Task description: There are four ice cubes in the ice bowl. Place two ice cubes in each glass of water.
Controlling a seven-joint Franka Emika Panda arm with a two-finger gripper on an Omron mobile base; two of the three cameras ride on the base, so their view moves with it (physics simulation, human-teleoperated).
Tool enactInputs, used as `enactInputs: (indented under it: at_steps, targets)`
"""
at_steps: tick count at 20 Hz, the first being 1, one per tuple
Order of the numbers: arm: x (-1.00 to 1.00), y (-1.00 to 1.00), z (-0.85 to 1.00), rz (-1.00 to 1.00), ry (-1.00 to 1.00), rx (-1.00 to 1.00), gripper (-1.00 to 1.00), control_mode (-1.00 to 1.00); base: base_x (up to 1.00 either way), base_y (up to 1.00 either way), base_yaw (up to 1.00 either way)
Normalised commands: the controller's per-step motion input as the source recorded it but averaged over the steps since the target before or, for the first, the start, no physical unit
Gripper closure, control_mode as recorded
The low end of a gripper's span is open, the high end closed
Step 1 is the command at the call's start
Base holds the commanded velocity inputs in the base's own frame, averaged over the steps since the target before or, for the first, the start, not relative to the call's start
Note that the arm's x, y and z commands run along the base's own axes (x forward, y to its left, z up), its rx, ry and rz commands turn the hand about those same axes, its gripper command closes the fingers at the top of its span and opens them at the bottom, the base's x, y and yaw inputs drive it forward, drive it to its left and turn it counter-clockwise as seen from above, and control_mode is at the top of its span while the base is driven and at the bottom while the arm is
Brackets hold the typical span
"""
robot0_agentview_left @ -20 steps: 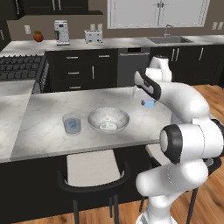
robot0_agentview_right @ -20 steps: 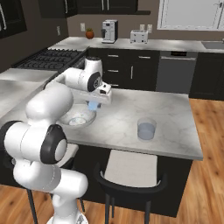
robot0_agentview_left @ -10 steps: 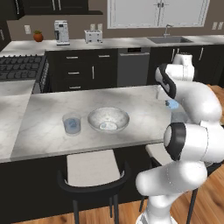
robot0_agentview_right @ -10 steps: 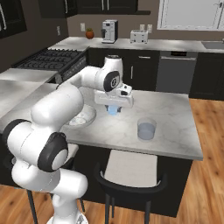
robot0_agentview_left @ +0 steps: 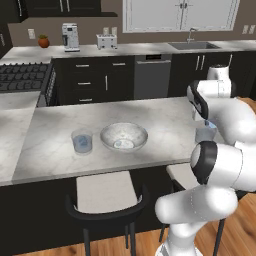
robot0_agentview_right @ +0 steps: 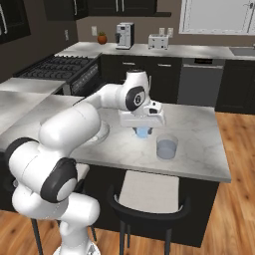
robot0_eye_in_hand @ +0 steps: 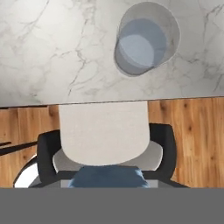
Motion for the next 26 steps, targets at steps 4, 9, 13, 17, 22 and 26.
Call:
enactInputs:
  at_steps: [4,9,13,17,22,26]
  targets:
    - [0.06,-0.6,-0.04,-0.02,0.0,0.0,1.0,-1.0,0.0,0.0,0.0]
    - [0.23,-0.28,-0.05,0.0,0.0,0.02,1.0,-1.0,0.0,0.0,0.0]
    - [0.4,0.0,-0.1,0.0,0.0,0.0,1.0,-1.0,0.0,0.0,0.0]
    - [0.4,0.0,-0.11,0.0,-0.02,0.0,1.0,-1.0,0.0,0.0,0.0]
    - [0.28,-0.06,-0.17,0.0,-0.16,0.04,1.0,-1.0,0.0,0.0,0.0]
    - [0.21,-0.11,-0.16,0.0,-0.15,0.05,1.0,-1.0,0.0,0.0,0.0]
